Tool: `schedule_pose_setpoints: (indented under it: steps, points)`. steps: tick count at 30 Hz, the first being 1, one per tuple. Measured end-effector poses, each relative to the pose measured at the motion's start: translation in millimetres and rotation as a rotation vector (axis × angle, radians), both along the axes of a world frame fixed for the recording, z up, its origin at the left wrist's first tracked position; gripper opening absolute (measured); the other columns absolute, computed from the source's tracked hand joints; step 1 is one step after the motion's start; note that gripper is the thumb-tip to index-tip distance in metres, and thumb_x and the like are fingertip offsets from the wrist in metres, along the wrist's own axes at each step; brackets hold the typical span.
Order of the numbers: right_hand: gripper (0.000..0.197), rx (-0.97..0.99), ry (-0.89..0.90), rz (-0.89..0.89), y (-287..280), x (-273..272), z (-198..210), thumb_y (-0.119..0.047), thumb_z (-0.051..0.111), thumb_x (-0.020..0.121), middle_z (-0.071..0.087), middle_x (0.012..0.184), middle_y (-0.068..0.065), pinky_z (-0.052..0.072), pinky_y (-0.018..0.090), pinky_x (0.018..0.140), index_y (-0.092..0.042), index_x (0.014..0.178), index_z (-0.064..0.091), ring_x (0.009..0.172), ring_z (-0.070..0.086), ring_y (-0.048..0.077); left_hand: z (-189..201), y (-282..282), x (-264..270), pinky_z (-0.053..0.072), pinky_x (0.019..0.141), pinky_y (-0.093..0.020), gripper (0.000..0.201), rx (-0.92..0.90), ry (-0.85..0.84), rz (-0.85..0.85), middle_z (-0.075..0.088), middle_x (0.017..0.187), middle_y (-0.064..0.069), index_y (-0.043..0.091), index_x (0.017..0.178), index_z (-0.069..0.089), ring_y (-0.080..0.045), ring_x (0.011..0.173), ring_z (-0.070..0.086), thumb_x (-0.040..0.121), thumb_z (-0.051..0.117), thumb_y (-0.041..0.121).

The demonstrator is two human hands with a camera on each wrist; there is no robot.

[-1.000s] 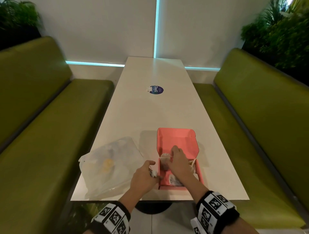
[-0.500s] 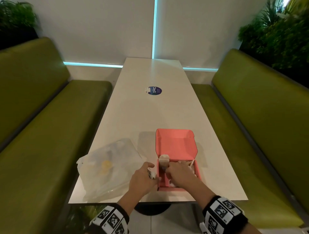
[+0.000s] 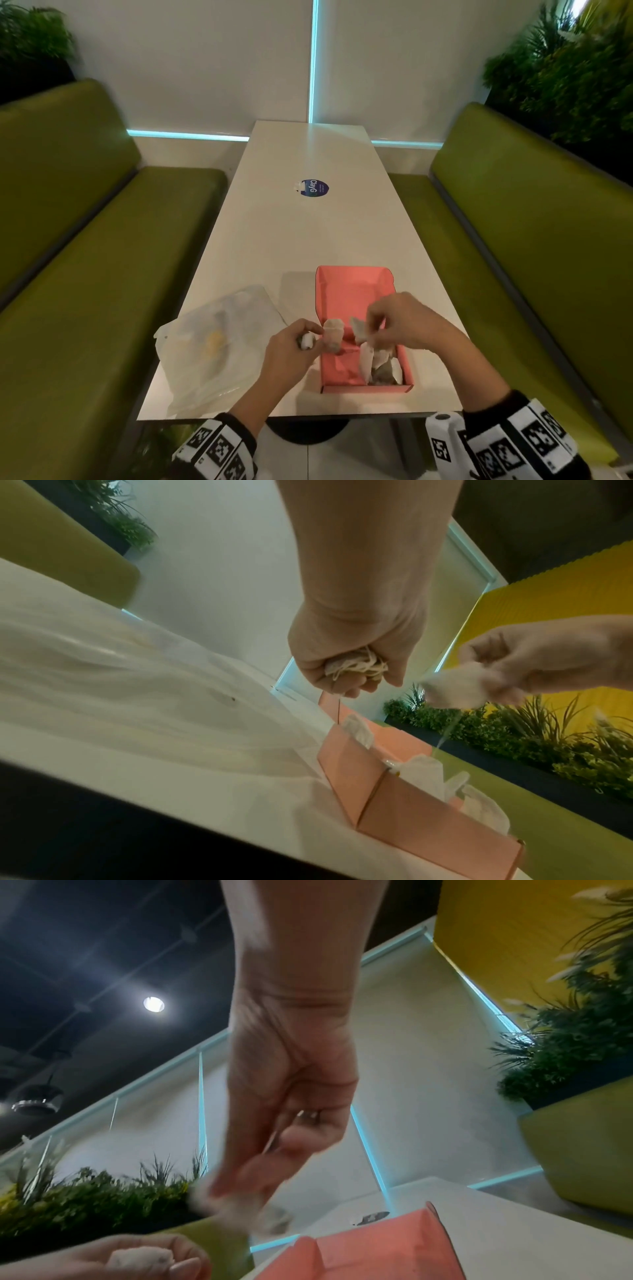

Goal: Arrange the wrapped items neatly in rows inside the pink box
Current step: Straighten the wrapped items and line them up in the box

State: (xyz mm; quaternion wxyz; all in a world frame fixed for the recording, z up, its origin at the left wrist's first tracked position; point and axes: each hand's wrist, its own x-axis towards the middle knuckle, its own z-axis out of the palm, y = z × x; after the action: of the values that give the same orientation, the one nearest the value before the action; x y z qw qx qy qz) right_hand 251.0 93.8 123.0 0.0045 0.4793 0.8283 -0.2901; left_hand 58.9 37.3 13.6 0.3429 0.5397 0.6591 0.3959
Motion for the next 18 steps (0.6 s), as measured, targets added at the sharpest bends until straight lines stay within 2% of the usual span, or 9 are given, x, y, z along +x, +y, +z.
schedule_pose_setpoints:
  steps: [1,2,6,7,10,11,14,15,18]
  points:
    - [0.023,-0.121,-0.046,0.077,-3.9,-0.1,2.0,-0.010,0.071,0.077,0.065,0.075,-0.004,0.046,0.015,0.059,-0.024,0.065,0.057,0.062,0.062,0.005,2.9,0.4,-0.2,0.044,0.060,-0.016,0.008,0.020,-0.020,0.000,0.065,0.072,0.007,0.033,0.079,0.065,-0.007,0.064,0.056,0.079,0.073,0.034]
    - [0.021,-0.118,-0.072,0.083,-5.2,-0.3,1.0,-0.009,0.070,0.078,0.066,0.077,-0.002,0.048,0.017,0.060,-0.022,0.066,0.059,0.064,0.064,0.006,5.7,0.9,-0.3,0.045,0.061,-0.015,0.006,0.036,-0.038,0.003,0.067,0.075,0.009,0.029,0.080,0.067,-0.006,0.068,0.059,0.079,0.073,0.032]
    - [0.016,0.346,-0.056,-0.300,0.3,-3.5,-8.8,-0.015,0.063,0.080,0.067,0.085,-0.004,0.046,0.026,0.068,-0.025,0.071,0.055,0.082,0.061,0.018,12.3,1.7,1.1,0.046,0.066,-0.012,0.003,0.085,-0.082,0.008,0.070,0.082,0.010,0.025,0.080,0.070,-0.002,0.075,0.061,0.081,0.072,0.023]
    - [0.016,0.321,-0.038,-0.268,-0.2,-3.6,-8.6,-0.015,0.064,0.080,0.067,0.085,-0.003,0.045,0.026,0.068,-0.025,0.071,0.054,0.081,0.061,0.017,14.1,1.5,1.8,0.045,0.067,-0.010,0.004,0.097,-0.092,0.008,0.070,0.082,0.011,0.025,0.079,0.069,0.000,0.076,0.061,0.081,0.072,0.022]
    - [0.018,-0.031,-0.078,0.012,-6.6,-3.3,-4.3,-0.010,0.068,0.079,0.068,0.086,0.005,0.048,0.023,0.063,-0.021,0.068,0.057,0.066,0.062,0.012,19.3,1.5,4.2,0.046,0.072,-0.010,0.011,0.143,-0.116,-0.015,0.070,0.086,0.012,0.030,0.079,0.069,0.002,0.082,0.062,0.081,0.072,0.020]
    - [0.017,-0.041,-0.083,0.027,-8.7,-3.8,-4.6,-0.010,0.067,0.079,0.069,0.087,0.005,0.049,0.023,0.064,-0.020,0.069,0.058,0.066,0.062,0.013,21.0,1.2,4.9,0.047,0.073,-0.011,0.013,0.156,-0.124,-0.023,0.070,0.087,0.013,0.032,0.079,0.069,0.003,0.083,0.062,0.081,0.072,0.020]
    - [0.012,0.254,-0.010,-0.215,-4.7,-4.7,-8.0,-0.018,0.065,0.080,0.067,0.086,-0.004,0.049,0.027,0.072,-0.025,0.073,0.057,0.082,0.062,0.015,25.9,0.1,6.8,0.048,0.077,-0.012,0.015,0.186,-0.149,-0.039,0.070,0.090,0.015,0.033,0.082,0.070,0.004,0.085,0.063,0.081,0.072,0.019]
    - [0.012,0.282,0.026,-0.250,-4.8,-5.3,-7.4,-0.020,0.065,0.080,0.067,0.085,-0.005,0.048,0.026,0.071,-0.025,0.073,0.057,0.083,0.062,0.015,27.4,-0.2,7.2,0.048,0.078,-0.013,0.015,0.196,-0.161,-0.041,0.071,0.091,0.016,0.032,0.084,0.071,0.004,0.086,0.063,0.081,0.072,0.018]
    - [0.008,0.037,-0.026,-0.042,-10.5,-7.7,1.8,-0.018,0.067,0.082,0.067,0.087,0.001,0.047,0.019,0.060,-0.019,0.077,0.060,0.059,0.061,0.002,34.0,-1.1,7.7,0.047,0.082,-0.011,0.017,0.213,-0.208,-0.086,0.069,0.100,0.018,0.032,0.092,0.070,0.006,0.094,0.062,0.082,0.070,0.018]
